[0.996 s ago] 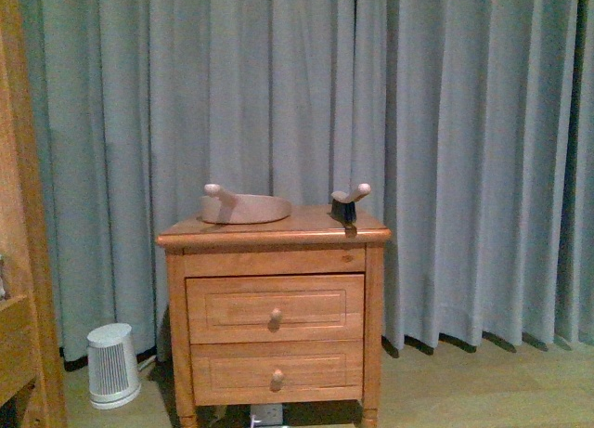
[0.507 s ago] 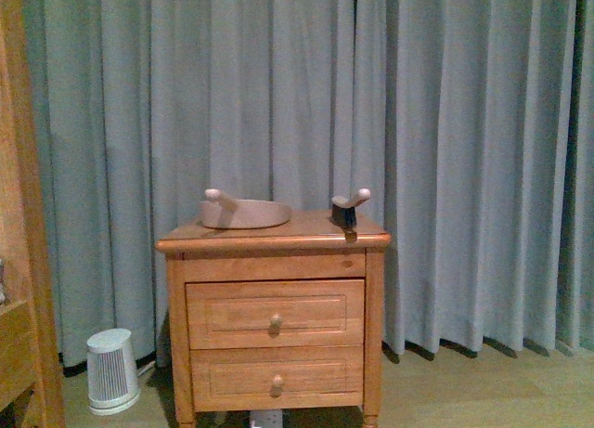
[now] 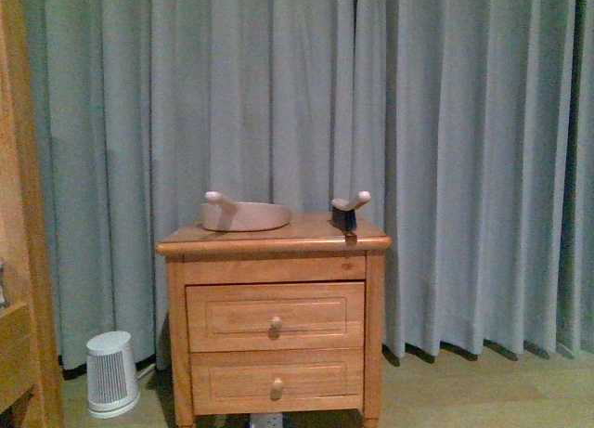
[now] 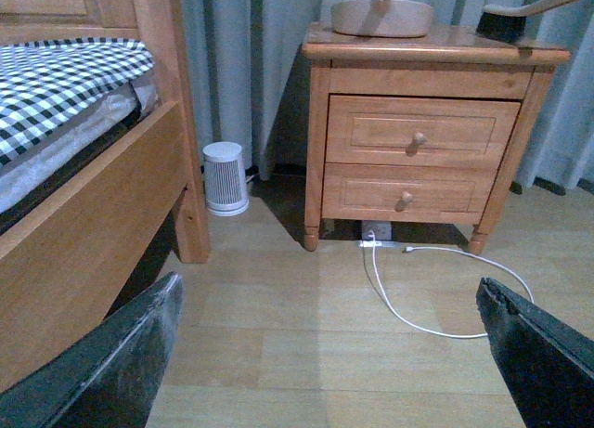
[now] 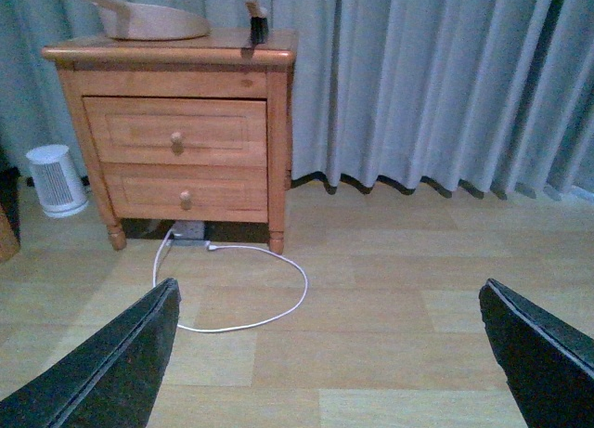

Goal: Clean up trash

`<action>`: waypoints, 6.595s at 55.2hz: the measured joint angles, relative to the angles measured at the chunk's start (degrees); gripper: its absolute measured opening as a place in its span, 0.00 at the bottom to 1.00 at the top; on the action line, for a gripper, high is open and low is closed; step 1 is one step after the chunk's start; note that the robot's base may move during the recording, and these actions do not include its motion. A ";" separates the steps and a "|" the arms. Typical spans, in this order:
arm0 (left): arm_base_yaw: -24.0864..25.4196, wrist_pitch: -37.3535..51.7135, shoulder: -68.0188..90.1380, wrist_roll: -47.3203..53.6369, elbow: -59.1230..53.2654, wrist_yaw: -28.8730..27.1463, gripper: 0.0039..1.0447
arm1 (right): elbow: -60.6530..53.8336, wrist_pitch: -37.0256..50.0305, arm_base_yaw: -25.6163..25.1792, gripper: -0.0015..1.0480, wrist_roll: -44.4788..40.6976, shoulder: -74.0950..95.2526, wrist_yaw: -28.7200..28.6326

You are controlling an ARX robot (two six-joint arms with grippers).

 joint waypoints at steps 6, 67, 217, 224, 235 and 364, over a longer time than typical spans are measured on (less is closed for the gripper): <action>0.00 0.00 0.00 0.00 0.00 0.00 0.93 | 0.00 0.00 0.00 0.93 0.02 0.00 0.00; 0.00 0.00 0.00 0.00 0.00 0.02 0.93 | 0.00 0.00 0.00 0.93 0.02 0.02 0.04; -17.35 -18.58 112.26 11.85 91.76 1.42 0.93 | 0.00 0.00 0.00 0.93 0.07 0.00 -0.02; -17.79 -21.66 116.45 12.20 98.40 -1.49 0.93 | 0.00 0.00 0.00 0.93 0.07 0.00 -0.02; -16.87 -25.16 121.92 12.96 107.36 -4.13 0.93 | 0.00 0.00 0.00 0.93 0.07 0.00 -0.02; -11.78 -21.31 133.33 17.18 109.22 -6.49 0.28 | 0.00 0.00 0.00 0.93 0.07 0.00 -0.02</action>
